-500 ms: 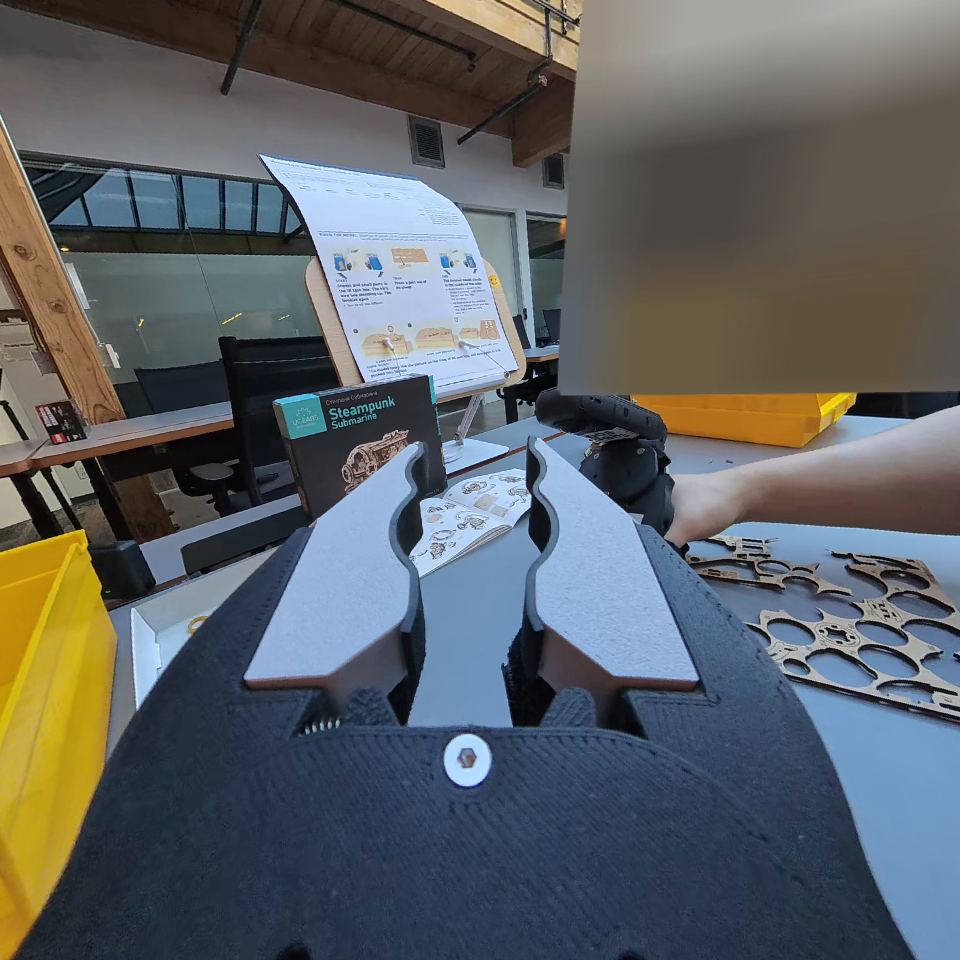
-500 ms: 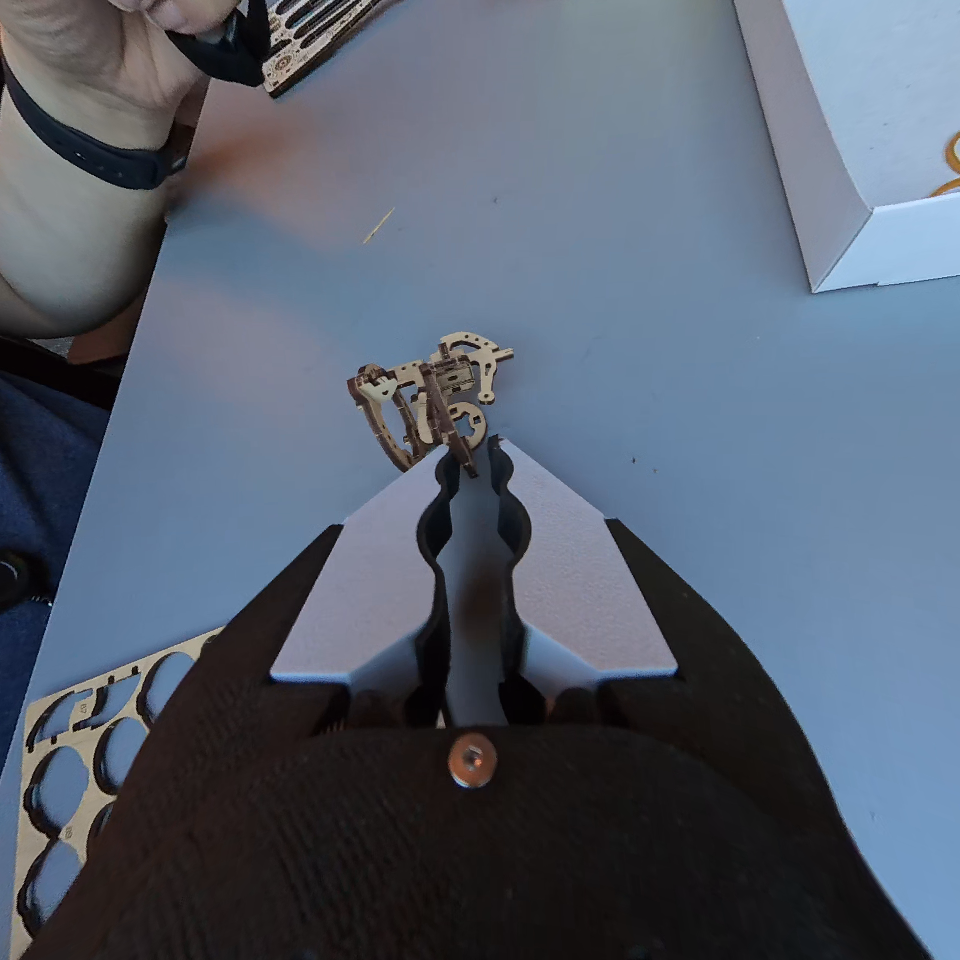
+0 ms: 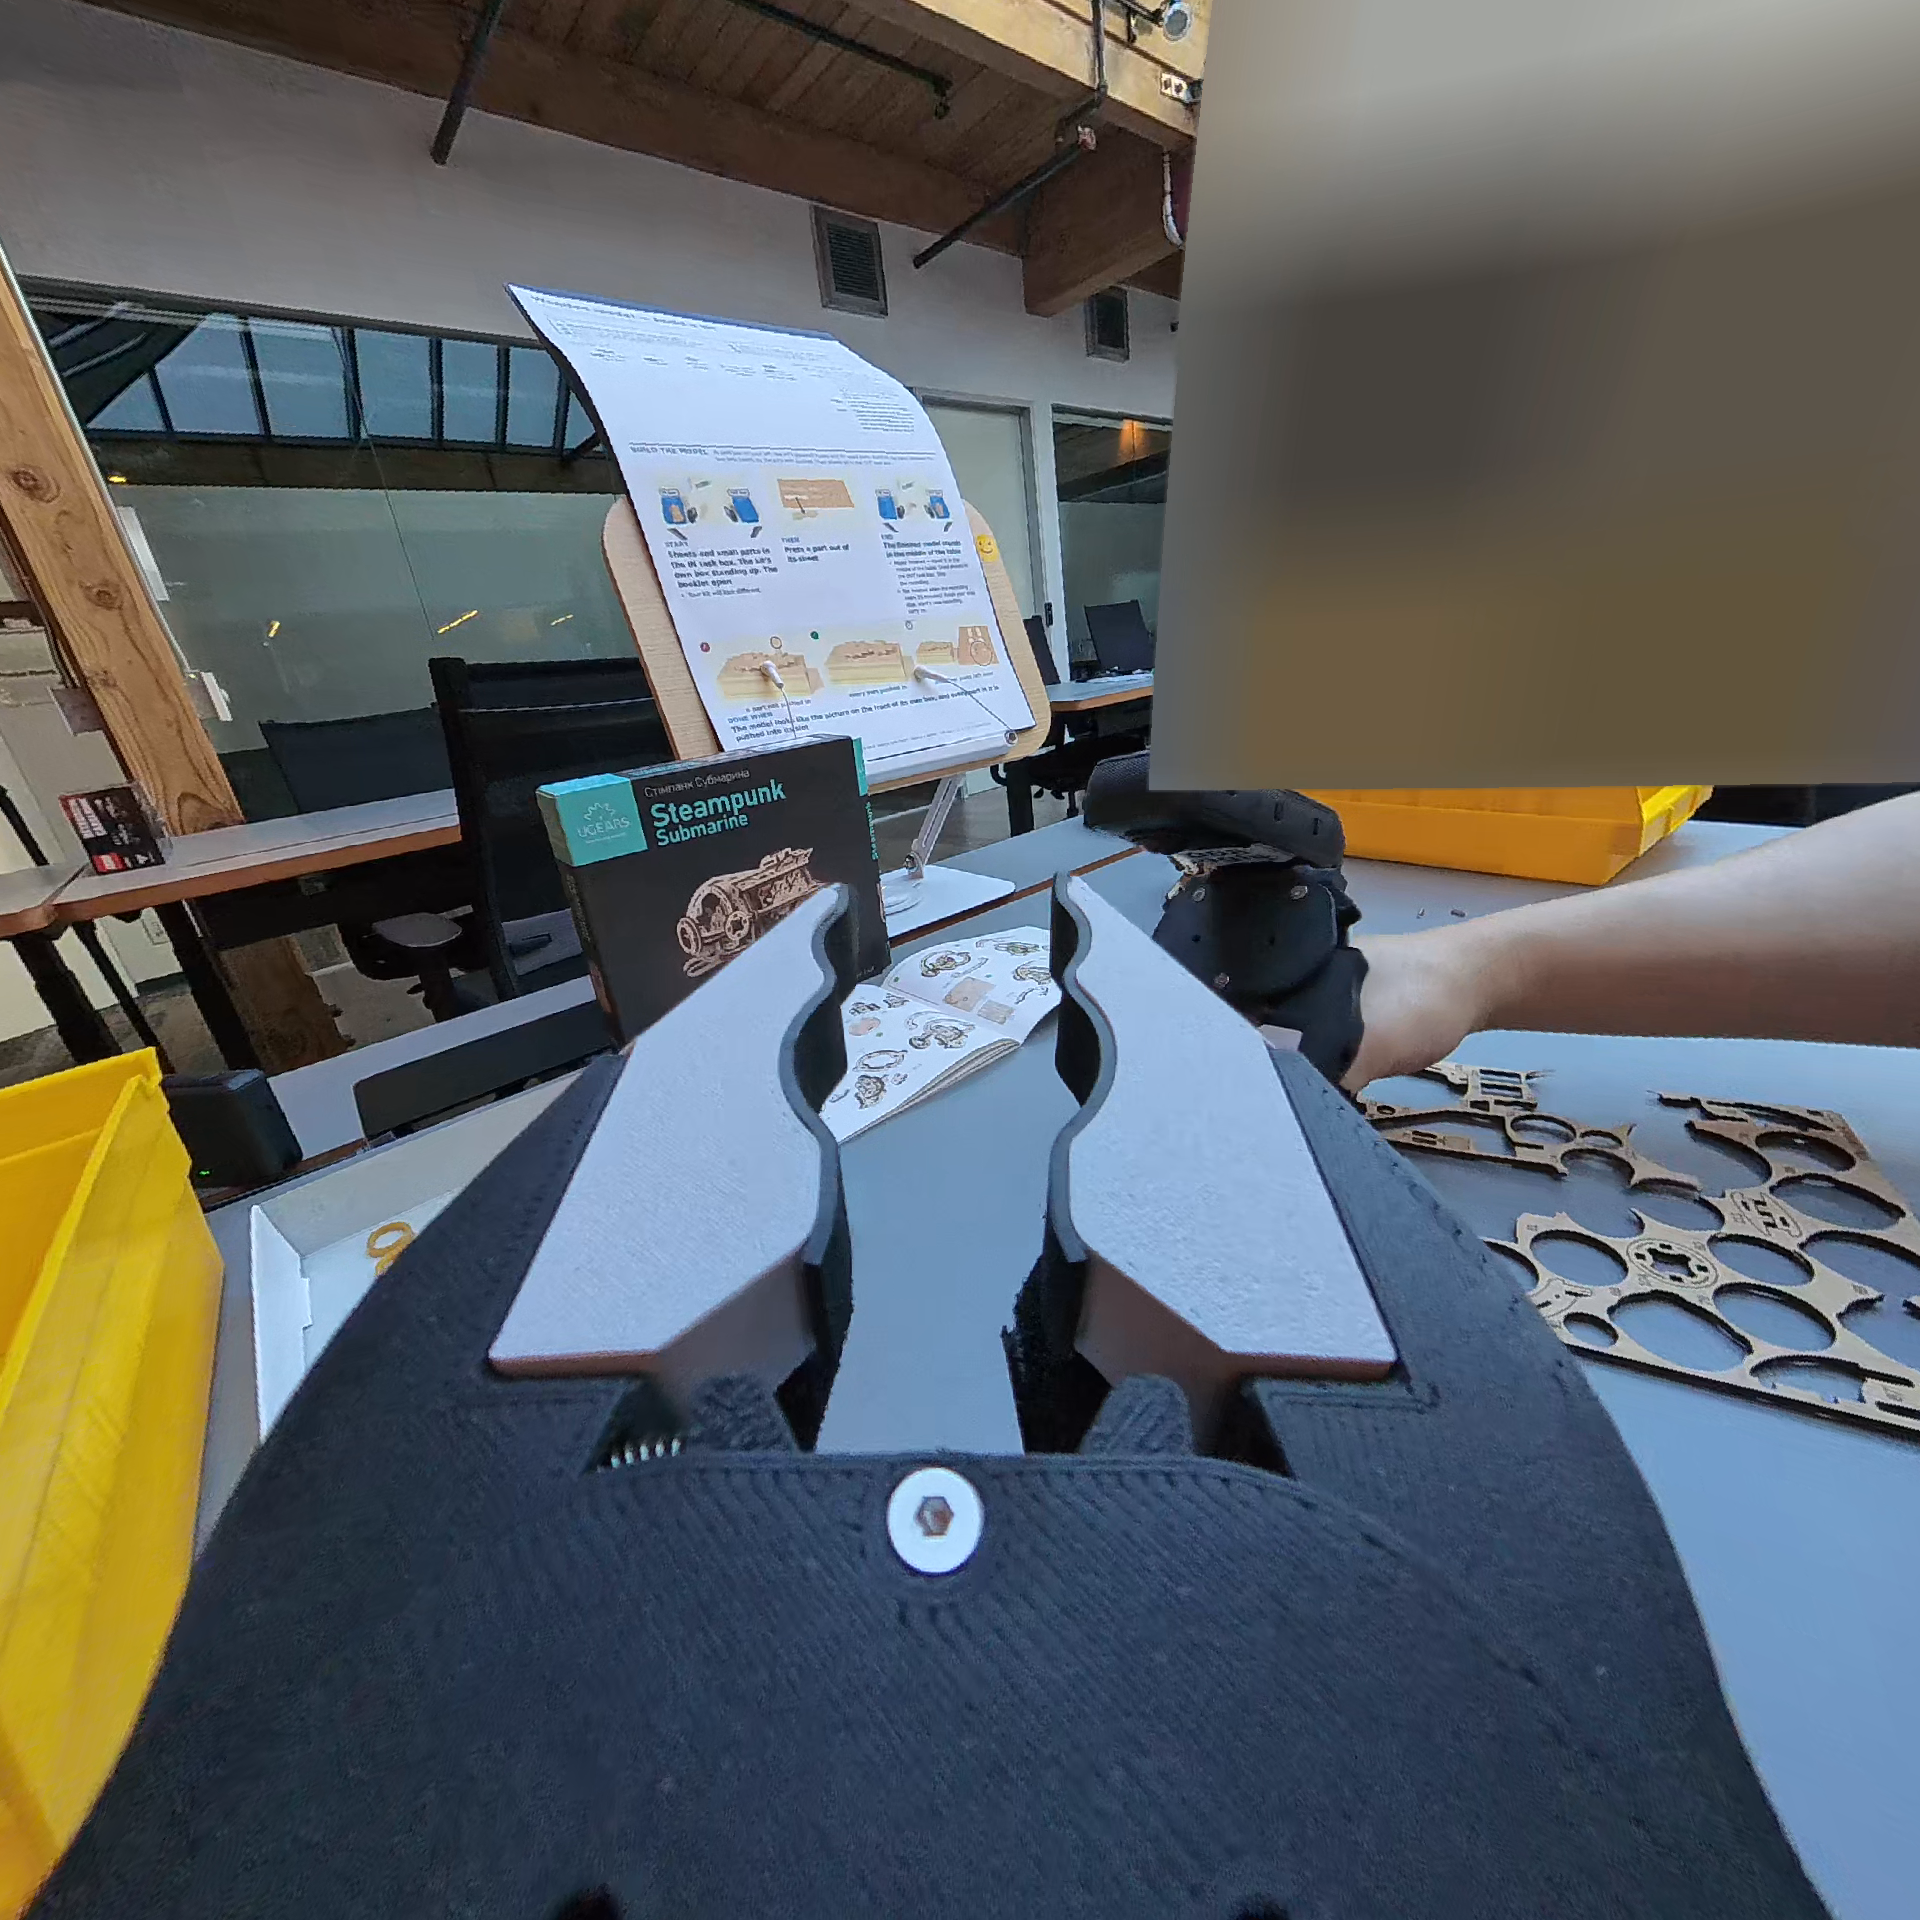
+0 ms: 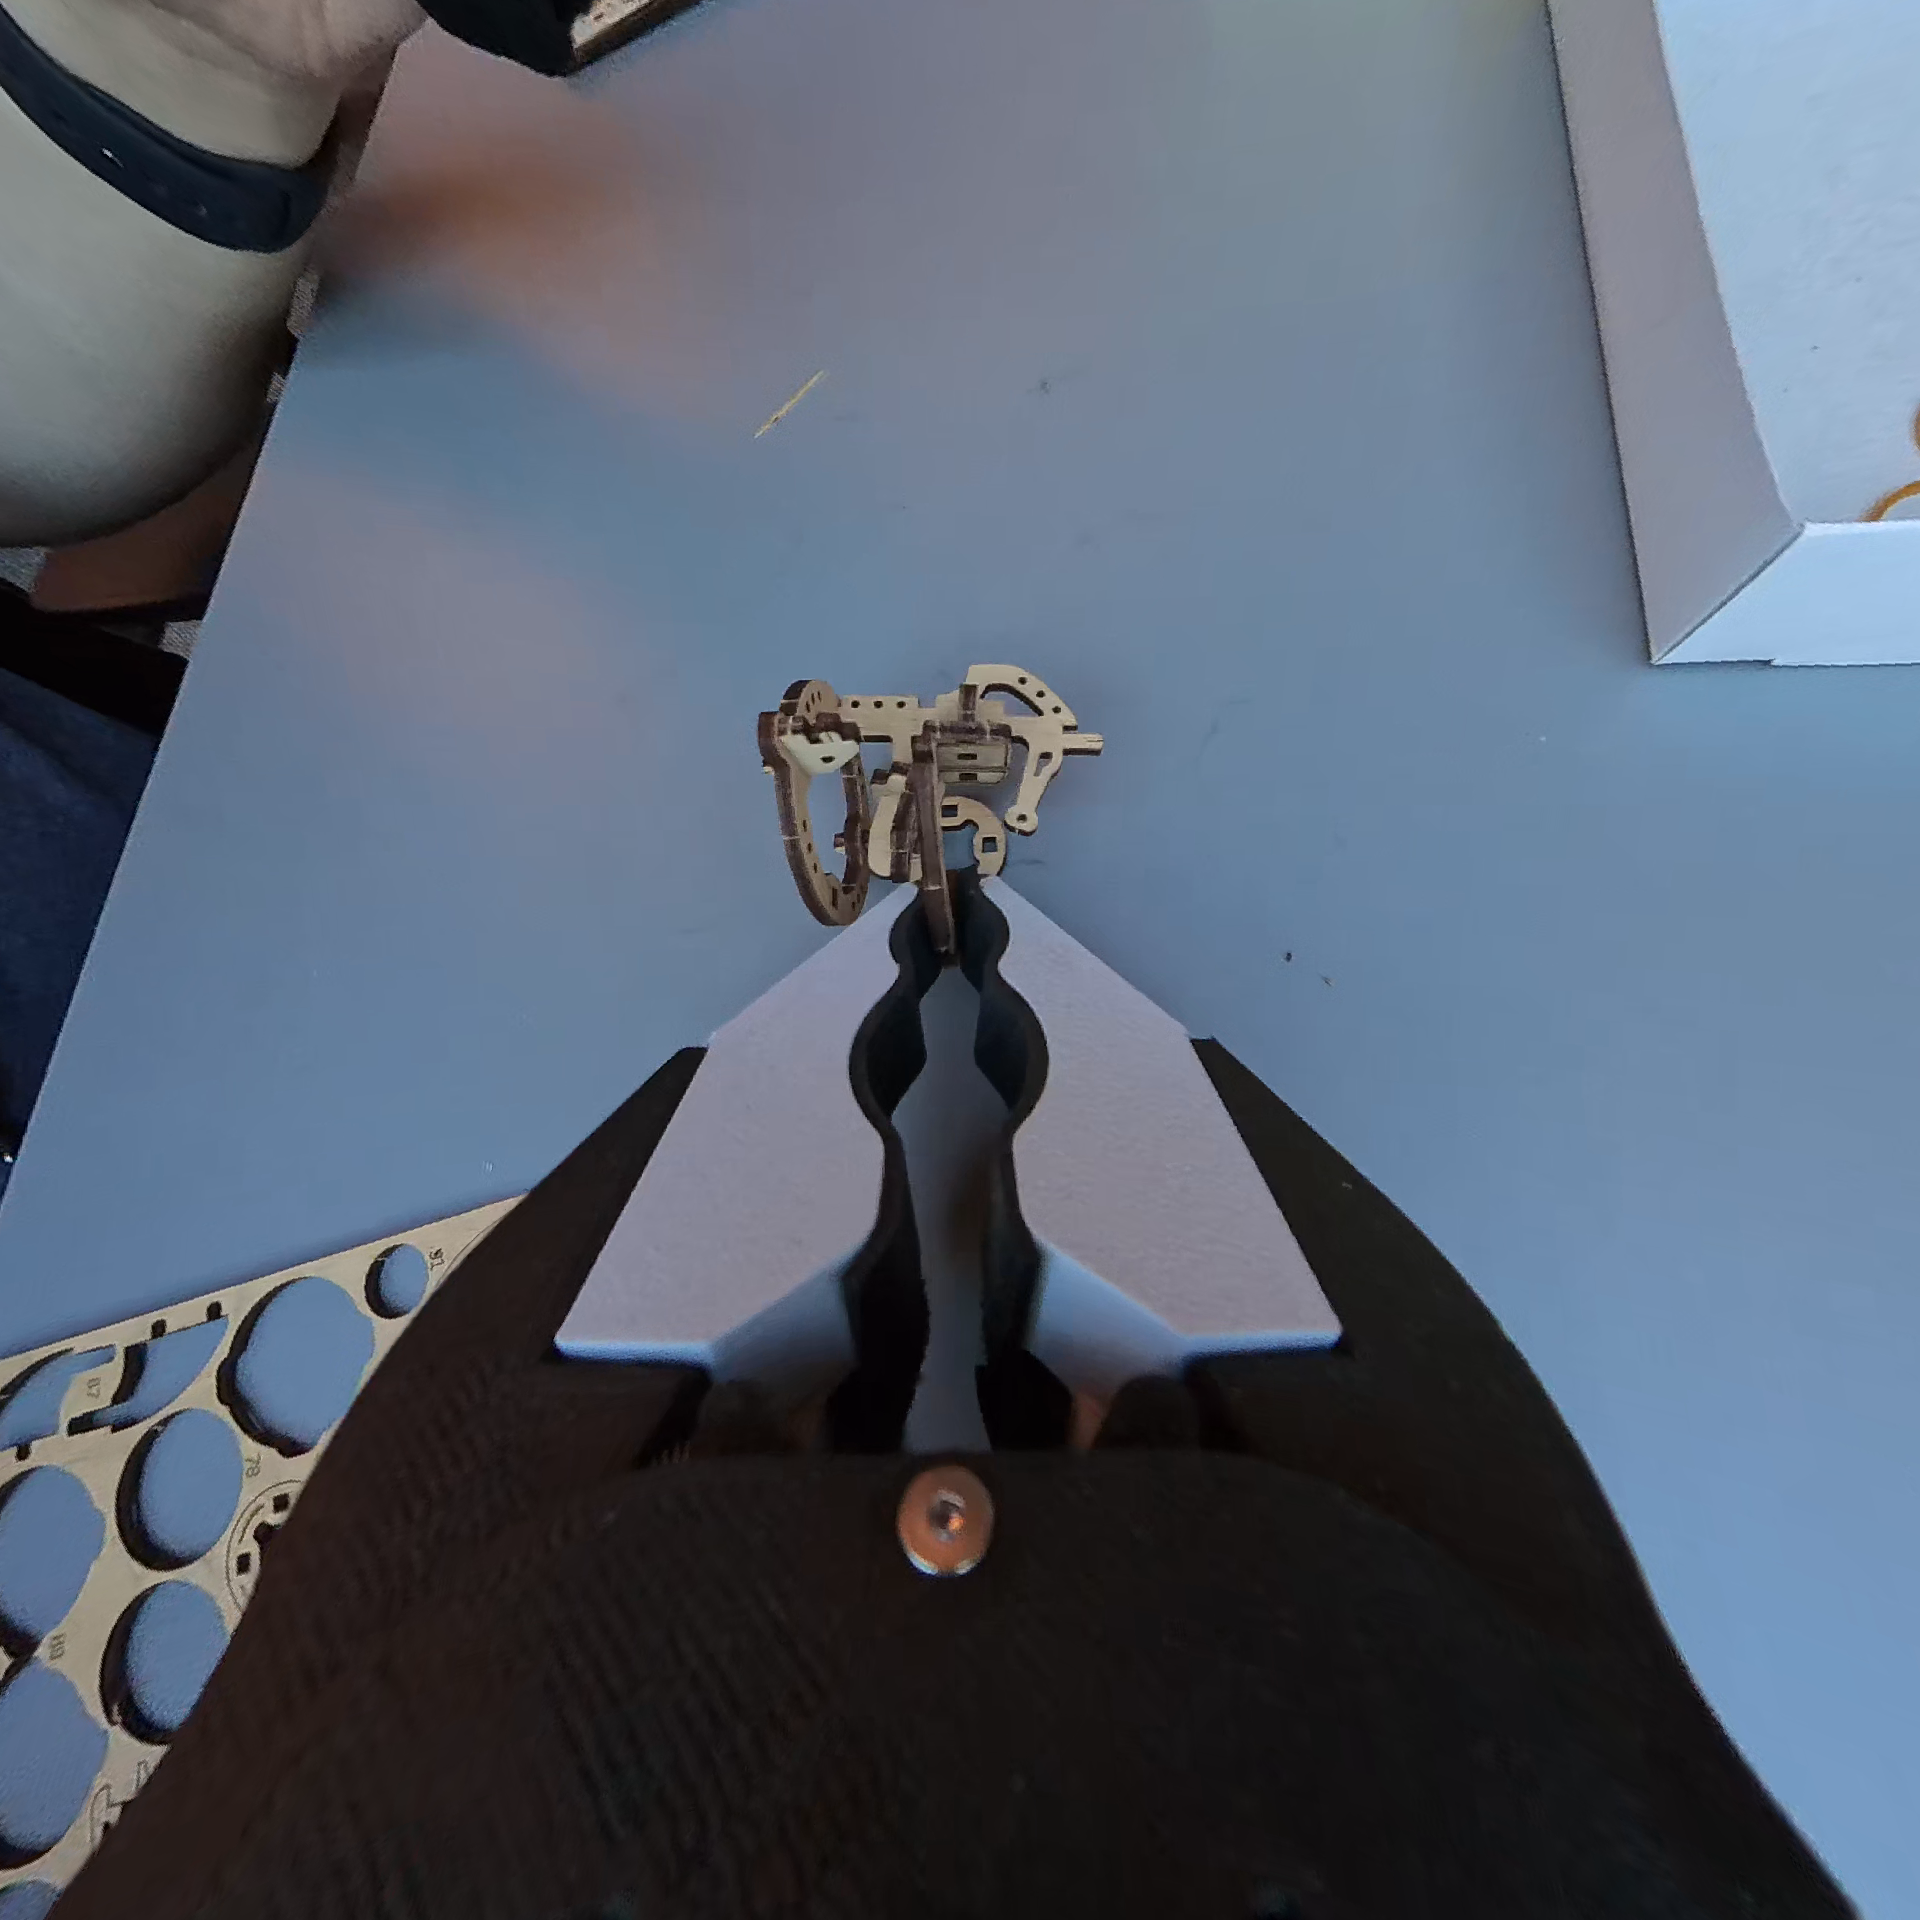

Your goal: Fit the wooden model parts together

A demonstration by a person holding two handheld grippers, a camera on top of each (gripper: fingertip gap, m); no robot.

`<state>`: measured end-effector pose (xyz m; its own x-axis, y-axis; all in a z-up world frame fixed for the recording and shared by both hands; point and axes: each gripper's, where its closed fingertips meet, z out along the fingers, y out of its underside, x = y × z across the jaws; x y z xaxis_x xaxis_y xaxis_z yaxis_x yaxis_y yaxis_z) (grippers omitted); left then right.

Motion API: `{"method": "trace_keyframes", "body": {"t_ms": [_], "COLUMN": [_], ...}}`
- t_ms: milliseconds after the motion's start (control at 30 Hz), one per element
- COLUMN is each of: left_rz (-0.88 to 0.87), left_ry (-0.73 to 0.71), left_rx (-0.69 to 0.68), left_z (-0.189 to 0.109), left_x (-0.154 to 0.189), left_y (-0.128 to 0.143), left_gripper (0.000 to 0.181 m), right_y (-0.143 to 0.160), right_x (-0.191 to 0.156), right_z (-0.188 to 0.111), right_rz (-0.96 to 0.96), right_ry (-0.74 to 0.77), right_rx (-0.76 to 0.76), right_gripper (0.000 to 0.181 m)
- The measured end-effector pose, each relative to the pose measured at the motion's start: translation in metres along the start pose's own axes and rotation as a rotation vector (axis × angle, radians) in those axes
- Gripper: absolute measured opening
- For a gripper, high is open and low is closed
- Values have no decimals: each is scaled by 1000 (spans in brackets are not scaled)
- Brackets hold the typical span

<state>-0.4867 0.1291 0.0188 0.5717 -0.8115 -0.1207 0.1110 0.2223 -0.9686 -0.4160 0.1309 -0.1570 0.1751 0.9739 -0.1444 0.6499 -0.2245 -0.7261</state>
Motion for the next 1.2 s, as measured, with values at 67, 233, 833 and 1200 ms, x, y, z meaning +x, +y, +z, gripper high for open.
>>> {"method": "trace_keyframes", "body": {"t_ms": [67, 233, 833, 1200], "left_rz": [-3, -14, -4, -11], "left_ry": [-1, -3, -19, -26], "left_rx": [1, 3, 0, -7], "left_z": [0, 0, -5, -6], "left_x": [0, 0, -4, -8], "left_y": [1, 3, 1, 6], "left_gripper": [35, 35, 35, 35], "right_y": [0, 1, -11, -7], "right_x": [0, 0, 0, 5], "right_z": [0, 0, -6, 1], "right_rz": [-14, -74, 82, 135], "right_ry": [6, 31, -34, -43], "right_rx": [-3, -32, 83, 73], "right_gripper": [2, 3, 6, 3]}}
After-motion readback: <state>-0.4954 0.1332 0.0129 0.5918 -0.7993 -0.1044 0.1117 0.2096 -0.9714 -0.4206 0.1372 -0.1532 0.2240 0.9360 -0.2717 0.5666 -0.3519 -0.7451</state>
